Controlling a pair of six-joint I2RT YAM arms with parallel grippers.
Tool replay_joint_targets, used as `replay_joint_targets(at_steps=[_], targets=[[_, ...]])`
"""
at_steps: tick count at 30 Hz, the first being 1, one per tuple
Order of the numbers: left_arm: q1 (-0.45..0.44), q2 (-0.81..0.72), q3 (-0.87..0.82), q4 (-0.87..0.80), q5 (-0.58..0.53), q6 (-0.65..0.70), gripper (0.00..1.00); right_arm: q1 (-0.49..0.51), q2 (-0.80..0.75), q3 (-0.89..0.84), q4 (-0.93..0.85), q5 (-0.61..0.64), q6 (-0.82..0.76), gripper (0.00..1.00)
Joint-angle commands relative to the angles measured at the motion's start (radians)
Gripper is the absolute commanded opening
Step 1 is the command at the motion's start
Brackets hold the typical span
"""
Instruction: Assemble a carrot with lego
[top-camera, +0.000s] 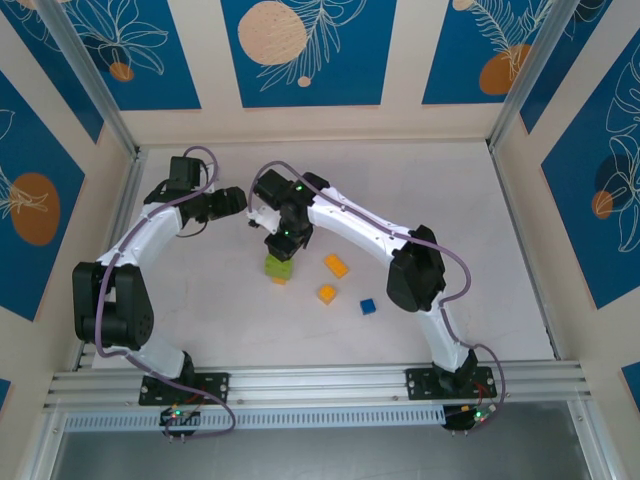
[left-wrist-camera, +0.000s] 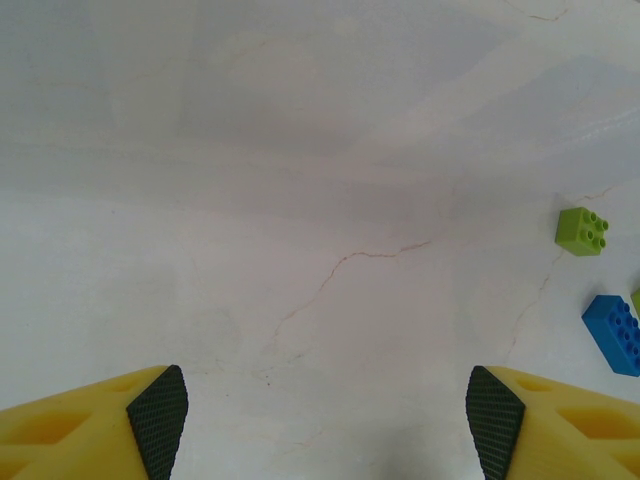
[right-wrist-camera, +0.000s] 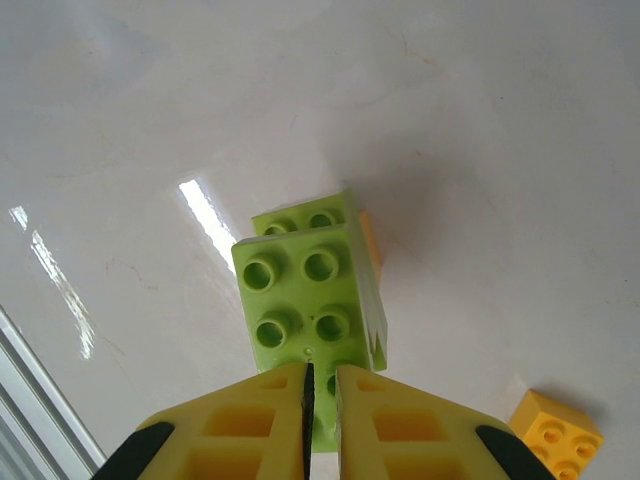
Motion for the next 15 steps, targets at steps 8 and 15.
replay_joint_targets(at_steps=[8,15], targets=[[0.016,-0.021,-0.012,0.021,0.02,-0.005,0.76,0.017,0.048,0.036,-0.042,-0.051,0.003,0.16],[0.017,-0.021,-0.011,0.021,0.02,-0.004,0.76,0.018,0.073,0.063,-0.052,-0.052,-0.002,0.17]])
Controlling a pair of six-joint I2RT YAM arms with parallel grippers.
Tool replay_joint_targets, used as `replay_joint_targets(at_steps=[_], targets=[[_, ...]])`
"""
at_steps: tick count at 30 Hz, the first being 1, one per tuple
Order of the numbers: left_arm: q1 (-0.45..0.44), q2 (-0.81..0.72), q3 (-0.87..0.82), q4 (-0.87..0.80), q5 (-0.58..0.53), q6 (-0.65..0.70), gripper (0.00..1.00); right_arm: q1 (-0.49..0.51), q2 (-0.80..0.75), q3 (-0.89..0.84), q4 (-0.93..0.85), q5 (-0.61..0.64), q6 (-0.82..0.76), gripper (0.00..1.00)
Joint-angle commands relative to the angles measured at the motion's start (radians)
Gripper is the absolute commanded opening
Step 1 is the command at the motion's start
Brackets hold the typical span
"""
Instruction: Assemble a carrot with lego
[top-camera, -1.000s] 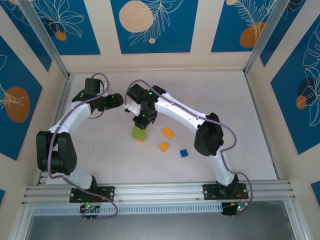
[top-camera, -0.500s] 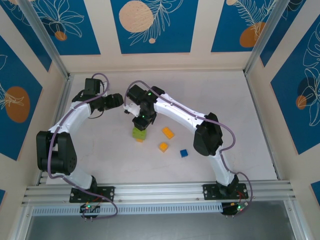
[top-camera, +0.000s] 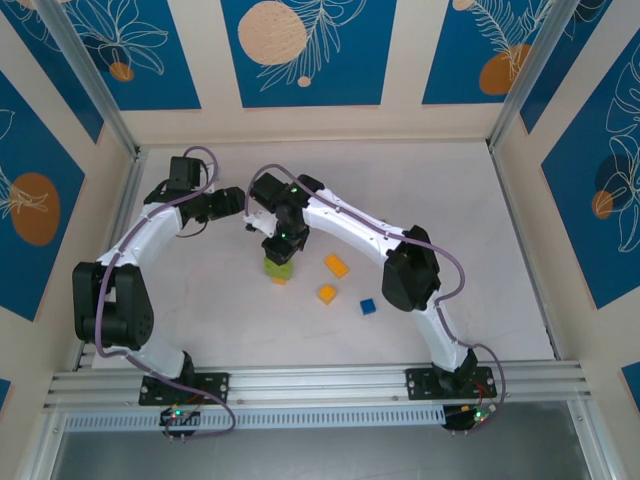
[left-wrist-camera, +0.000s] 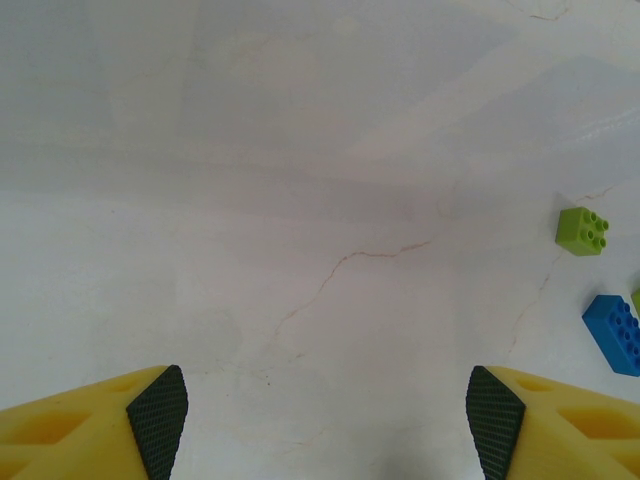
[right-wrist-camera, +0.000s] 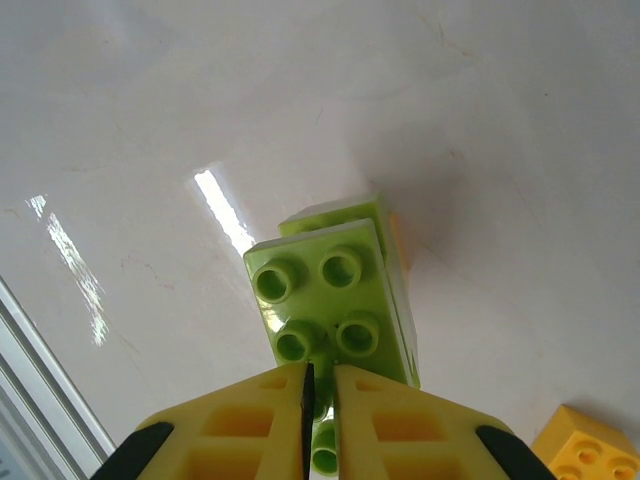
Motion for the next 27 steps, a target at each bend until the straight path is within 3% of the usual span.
replay_joint_targets(at_steps=[1,18,27], targets=[[0.016,-0.021,-0.011,0.02,0.02,-0.004,0.77,0.008,0.035,0.031,-0.031,-0.024,-0.003,0.17],[0.018,-0.024,-0.012,0.02,0.018,-0.002,0.76,0.005,0.121,0.073,-0.183,-0.042,-0.024,0.17],[0.018,-0.025,-0.013,0.023,0.019,-0.003,0.77,0.013,0.158,0.07,-0.228,0.016,-0.021,0.18]])
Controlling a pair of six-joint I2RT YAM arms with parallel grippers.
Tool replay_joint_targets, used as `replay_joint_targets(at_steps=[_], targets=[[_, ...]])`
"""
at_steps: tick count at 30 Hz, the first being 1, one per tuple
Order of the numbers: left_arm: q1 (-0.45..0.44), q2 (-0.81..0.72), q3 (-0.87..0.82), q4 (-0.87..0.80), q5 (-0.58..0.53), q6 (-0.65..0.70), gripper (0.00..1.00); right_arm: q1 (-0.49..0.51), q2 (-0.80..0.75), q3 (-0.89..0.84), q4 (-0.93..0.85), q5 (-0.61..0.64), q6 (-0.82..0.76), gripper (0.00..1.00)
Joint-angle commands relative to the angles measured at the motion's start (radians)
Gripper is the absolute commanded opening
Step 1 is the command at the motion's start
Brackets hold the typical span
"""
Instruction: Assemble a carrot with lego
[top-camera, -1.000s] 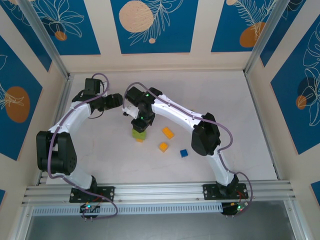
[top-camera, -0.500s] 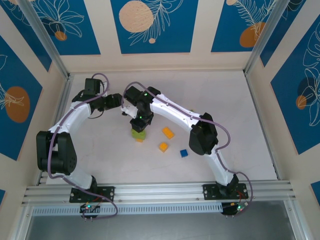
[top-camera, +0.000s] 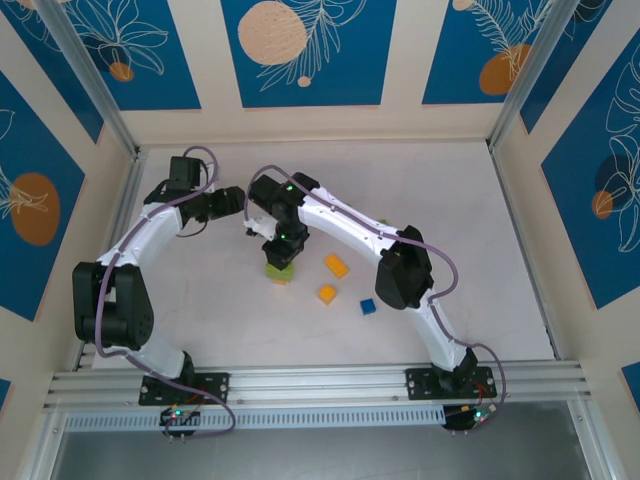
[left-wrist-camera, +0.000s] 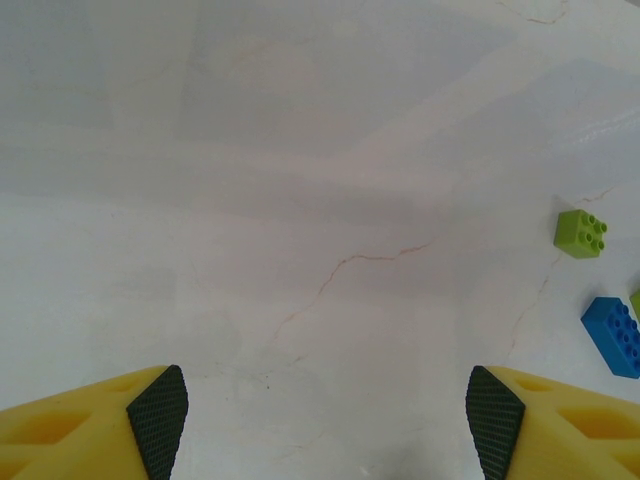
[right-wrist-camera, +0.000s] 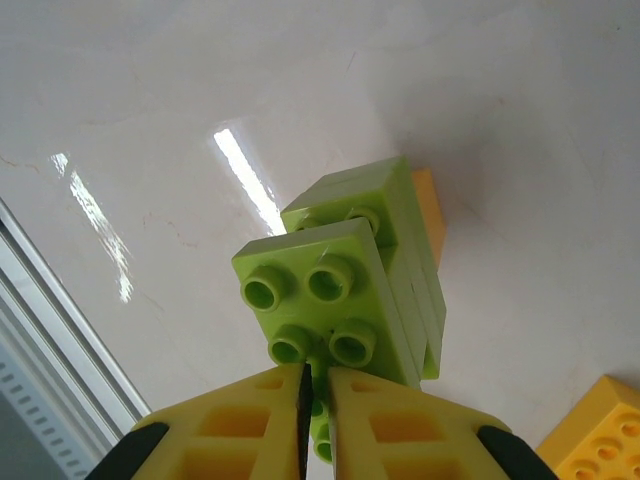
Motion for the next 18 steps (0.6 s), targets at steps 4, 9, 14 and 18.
replay_joint_targets(at_steps=[4,9,14,18], targets=[[0.018,-0.025,-0.013,0.017,0.018,-0.003,0.77,0.011,0.101,-0.004,-0.068,0.066,0.009,0.18],[0.018,-0.023,-0.013,0.016,0.018,-0.003,0.76,0.01,0.108,0.037,-0.052,0.068,0.031,0.19],[0.021,-0.027,-0.014,0.017,0.018,-0.002,0.76,-0.001,0.123,0.063,-0.053,0.066,0.067,0.19],[0.021,-0.027,-0.013,0.015,0.019,-0.003,0.76,-0.004,0.132,0.064,-0.062,0.06,0.078,0.19]])
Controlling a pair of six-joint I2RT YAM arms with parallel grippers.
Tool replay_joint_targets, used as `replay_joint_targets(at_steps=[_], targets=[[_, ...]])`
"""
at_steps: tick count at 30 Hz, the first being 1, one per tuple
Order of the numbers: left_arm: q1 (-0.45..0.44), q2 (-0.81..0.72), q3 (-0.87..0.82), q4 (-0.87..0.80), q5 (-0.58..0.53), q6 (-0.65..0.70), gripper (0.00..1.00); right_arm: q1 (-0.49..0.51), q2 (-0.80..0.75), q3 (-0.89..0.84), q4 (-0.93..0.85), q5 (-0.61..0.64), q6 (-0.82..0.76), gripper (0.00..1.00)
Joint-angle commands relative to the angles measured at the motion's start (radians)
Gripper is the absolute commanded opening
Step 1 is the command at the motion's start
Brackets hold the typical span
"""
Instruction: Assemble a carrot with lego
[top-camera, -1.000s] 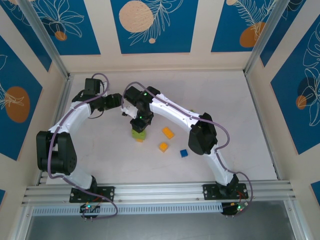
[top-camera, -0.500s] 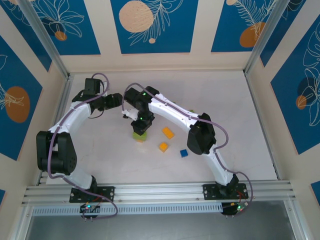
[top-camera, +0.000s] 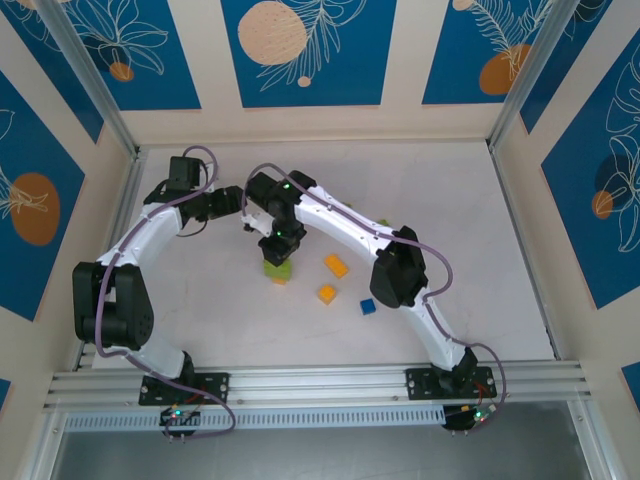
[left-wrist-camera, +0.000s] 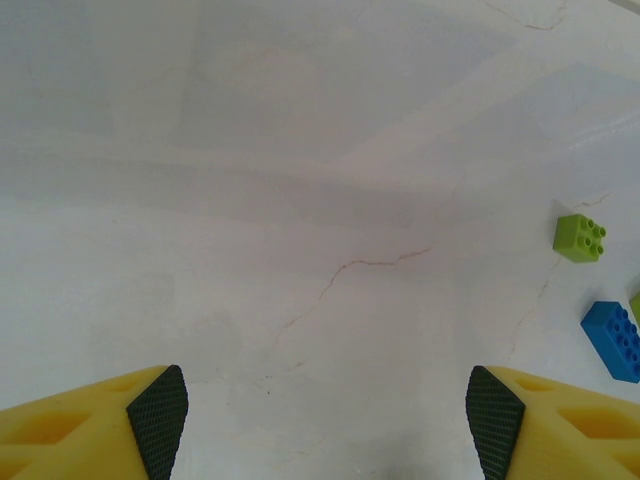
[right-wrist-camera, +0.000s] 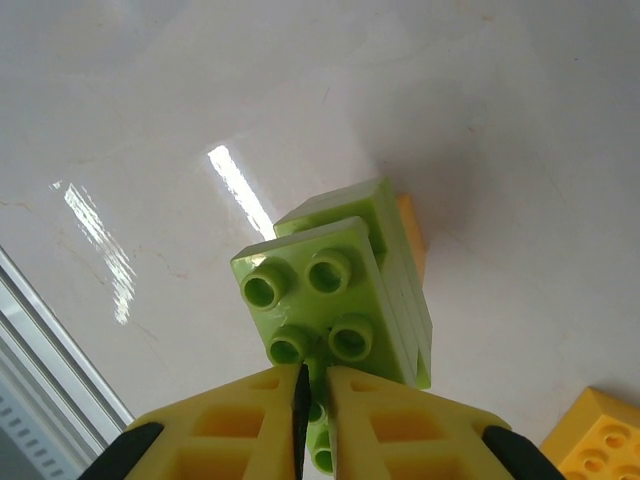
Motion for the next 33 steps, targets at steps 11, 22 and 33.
replay_joint_targets(at_steps=[11,22,33], targets=[[0.02,-0.025,-0.008,0.006,0.025,-0.006,0.76,0.001,0.055,-0.047,-0.053,0.043,0.025,0.19],[0.02,-0.025,-0.005,0.003,0.026,-0.006,0.76,-0.018,-0.006,0.003,-0.002,-0.005,0.093,0.2],[0.022,-0.025,-0.005,0.002,0.026,-0.006,0.76,-0.027,-0.137,-0.046,0.131,-0.02,0.13,0.21]])
